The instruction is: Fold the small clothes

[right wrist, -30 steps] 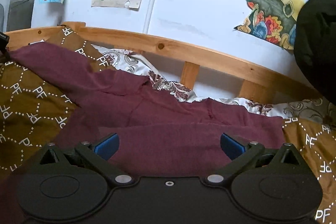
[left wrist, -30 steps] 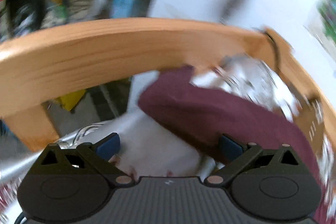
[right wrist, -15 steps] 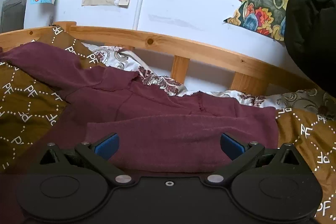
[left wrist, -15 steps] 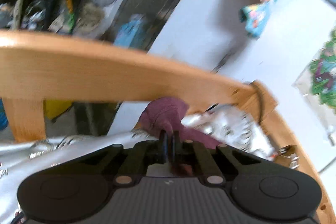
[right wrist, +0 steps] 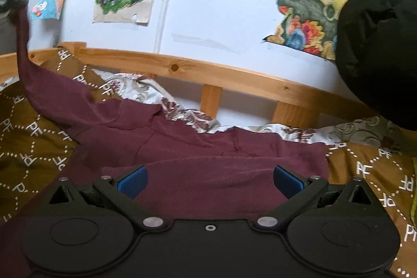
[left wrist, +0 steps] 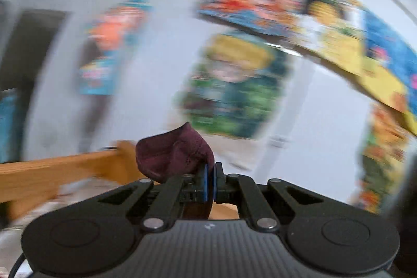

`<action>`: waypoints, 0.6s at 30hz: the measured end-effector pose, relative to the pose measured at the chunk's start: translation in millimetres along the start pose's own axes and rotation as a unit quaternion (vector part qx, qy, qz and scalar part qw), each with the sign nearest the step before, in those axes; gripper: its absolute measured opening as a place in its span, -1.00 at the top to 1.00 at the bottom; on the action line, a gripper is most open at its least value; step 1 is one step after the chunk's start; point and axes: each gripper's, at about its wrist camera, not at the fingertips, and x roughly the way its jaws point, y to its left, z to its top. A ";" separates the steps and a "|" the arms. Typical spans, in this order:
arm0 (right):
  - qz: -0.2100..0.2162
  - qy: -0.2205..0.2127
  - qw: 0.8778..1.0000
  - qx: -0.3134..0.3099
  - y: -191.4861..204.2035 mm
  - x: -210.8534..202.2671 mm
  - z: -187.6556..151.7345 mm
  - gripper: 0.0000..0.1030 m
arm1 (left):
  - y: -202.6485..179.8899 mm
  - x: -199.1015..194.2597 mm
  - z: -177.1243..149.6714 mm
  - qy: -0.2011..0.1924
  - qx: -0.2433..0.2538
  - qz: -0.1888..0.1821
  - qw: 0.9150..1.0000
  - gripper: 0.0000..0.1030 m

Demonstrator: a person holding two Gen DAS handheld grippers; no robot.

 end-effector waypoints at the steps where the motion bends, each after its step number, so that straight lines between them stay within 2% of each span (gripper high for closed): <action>1: -0.005 0.000 1.000 0.004 -3.3 -0.9 0.4 -0.99 | -13.9 0.4 -3.1 0.003 0.011 -0.022 1.000 0.95; 4: -0.025 -0.002 0.999 0.029 -17.7 -5.0 0.7 -0.98 | -59.9 -2.8 -23.6 0.016 0.044 -0.093 0.995 0.95; 8: -0.053 -0.003 0.996 0.070 -42.9 -10.7 -1.8 -0.99 | -115.3 -11.9 -64.3 0.053 0.069 -0.161 0.983 0.95; 12: -0.076 0.000 0.991 0.107 -68.2 -13.9 -7.0 -0.98 | -155.1 -17.1 -116.4 0.102 0.089 -0.202 0.970 0.95; 18: -0.105 0.000 0.987 0.125 -94.0 -18.6 -15.0 -0.98 | -190.9 -33.7 -196.5 0.177 0.146 -0.249 0.941 0.94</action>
